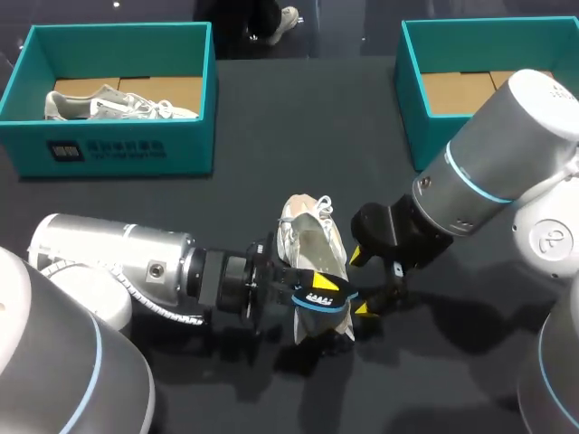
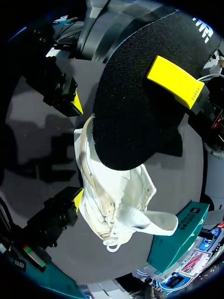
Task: Take the shoe out of the shoebox, open the shoe tongue, remove and reinsert the insole, then place the shoe into the shoebox
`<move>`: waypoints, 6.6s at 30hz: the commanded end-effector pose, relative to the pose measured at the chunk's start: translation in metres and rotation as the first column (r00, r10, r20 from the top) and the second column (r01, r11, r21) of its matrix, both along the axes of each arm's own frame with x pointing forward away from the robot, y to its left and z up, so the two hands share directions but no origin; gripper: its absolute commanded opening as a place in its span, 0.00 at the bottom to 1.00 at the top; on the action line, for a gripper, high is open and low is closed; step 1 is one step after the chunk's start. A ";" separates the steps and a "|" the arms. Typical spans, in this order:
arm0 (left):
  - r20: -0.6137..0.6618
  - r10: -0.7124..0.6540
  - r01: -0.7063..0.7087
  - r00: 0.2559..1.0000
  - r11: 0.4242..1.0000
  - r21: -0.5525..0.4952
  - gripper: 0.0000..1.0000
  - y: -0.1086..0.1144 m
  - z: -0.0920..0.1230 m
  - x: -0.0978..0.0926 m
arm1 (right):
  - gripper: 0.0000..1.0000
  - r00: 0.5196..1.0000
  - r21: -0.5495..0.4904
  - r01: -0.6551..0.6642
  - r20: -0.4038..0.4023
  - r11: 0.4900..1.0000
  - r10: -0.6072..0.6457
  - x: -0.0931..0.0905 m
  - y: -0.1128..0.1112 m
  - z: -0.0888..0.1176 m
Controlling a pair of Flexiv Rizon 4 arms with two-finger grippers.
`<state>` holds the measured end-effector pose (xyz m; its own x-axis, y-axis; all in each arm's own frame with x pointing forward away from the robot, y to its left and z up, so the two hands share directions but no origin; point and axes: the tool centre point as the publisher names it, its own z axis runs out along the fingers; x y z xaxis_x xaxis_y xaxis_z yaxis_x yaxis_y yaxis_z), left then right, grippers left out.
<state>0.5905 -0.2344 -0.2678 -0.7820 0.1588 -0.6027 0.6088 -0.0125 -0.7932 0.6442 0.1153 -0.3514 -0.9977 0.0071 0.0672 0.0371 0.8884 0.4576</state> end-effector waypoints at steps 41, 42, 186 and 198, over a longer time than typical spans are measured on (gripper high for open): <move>-0.048 0.127 -0.129 0.991 0.991 -0.038 0.00 -0.006 -0.001 -0.002 | 1.00 1.000 0.000 0.001 0.003 1.000 -0.001 -0.001 0.001 -0.001; -0.049 0.128 -0.130 0.990 0.991 -0.038 0.00 -0.006 -0.001 -0.002 | 1.00 1.000 0.000 0.001 0.003 1.000 -0.001 -0.001 0.001 -0.001; 0.205 0.270 -0.292 0.941 0.953 0.086 0.00 -0.001 -0.078 0.082 | 1.00 1.000 0.000 0.001 0.003 1.000 -0.001 -0.001 0.001 -0.001; 0.253 0.282 -0.316 0.925 0.943 0.104 0.00 -0.002 -0.089 0.091 | 1.00 1.000 0.000 0.001 0.003 1.000 -0.001 -0.001 0.001 -0.001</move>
<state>0.6752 -0.2308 -0.3503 -0.6475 0.0333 -0.7614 0.7346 0.2934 -0.6118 0.6442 0.1154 -0.3514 -0.9977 0.0071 0.0672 0.0371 0.8884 0.4576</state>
